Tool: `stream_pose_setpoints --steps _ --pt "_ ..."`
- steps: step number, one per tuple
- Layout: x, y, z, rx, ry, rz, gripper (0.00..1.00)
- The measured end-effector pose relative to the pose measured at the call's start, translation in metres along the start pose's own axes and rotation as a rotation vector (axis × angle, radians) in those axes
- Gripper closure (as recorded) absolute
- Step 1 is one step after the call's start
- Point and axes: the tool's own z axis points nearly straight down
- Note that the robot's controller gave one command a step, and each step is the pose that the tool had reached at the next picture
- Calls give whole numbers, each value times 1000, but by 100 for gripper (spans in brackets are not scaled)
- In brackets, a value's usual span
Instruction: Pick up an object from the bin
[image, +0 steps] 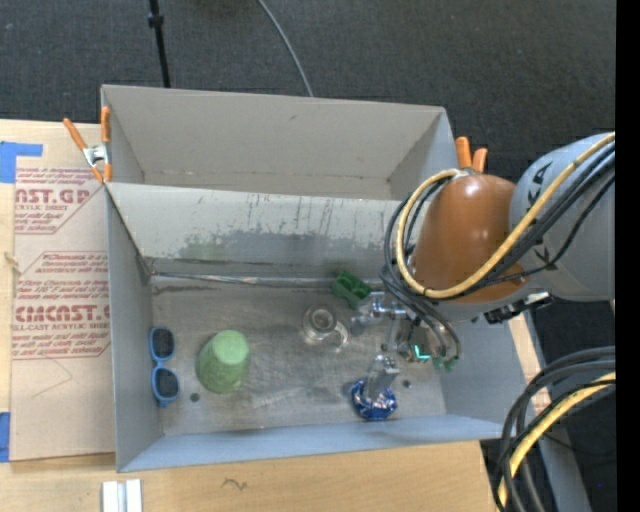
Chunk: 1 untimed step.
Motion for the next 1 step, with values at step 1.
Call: stream_pose_setpoints --steps 1 --pt "-9 -45 75 -2 0 -412 0"
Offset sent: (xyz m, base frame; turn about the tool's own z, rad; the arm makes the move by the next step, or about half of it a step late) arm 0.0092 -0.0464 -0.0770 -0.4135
